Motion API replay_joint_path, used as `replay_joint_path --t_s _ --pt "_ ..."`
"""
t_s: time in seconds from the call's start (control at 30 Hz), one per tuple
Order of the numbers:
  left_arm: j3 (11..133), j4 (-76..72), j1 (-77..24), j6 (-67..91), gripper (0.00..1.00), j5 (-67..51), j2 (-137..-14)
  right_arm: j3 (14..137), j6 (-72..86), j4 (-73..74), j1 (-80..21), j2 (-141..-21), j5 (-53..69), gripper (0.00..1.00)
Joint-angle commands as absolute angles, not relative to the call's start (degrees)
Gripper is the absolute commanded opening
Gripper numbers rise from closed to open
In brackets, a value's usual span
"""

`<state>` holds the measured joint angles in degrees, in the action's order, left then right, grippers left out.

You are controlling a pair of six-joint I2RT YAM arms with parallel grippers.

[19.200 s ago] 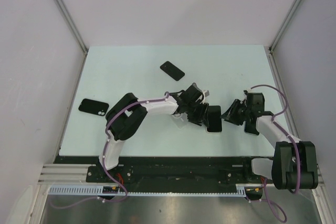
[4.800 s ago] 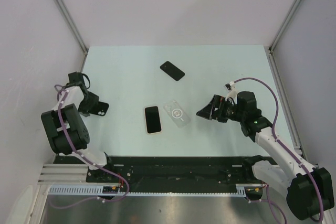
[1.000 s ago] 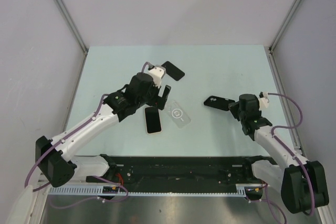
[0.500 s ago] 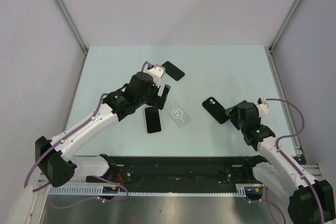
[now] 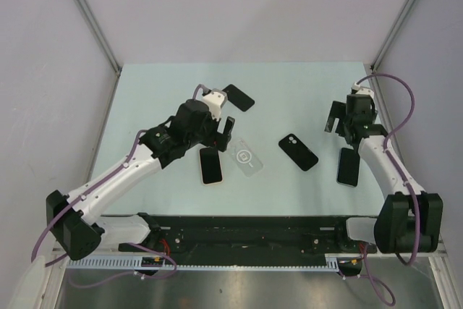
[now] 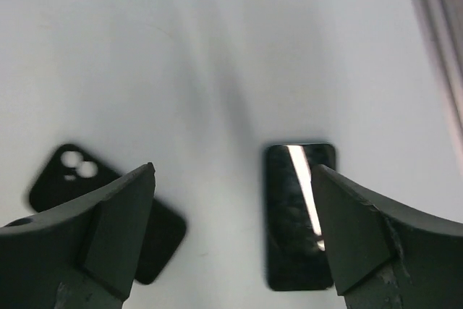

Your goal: Put the phone into the phone case

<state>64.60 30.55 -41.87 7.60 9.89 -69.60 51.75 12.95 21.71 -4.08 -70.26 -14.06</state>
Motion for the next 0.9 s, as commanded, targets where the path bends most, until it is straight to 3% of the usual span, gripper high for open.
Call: replay_joint_path --t_s 0.0,0.27,0.5,0.87 --pt "63.1 27.3 -41.7 10.9 1.0 6.2 -67.7 55.0 0.1 30.6 1.1 -75.8 -12.4 0.97" --pt "63.1 27.3 -42.2 12.2 1.0 2.9 -70.2 56.4 -4.1 37.3 10.5 -81.3 -4.9 0.99" --pt "63.2 27.8 -42.2 12.4 1.0 4.5 -70.7 56.7 -4.2 35.7 12.2 -85.8 1.5 0.95" --pt "63.0 28.1 -42.2 12.0 0.99 7.4 -70.2 58.4 -2.7 35.7 12.4 -93.1 -2.1 0.91"
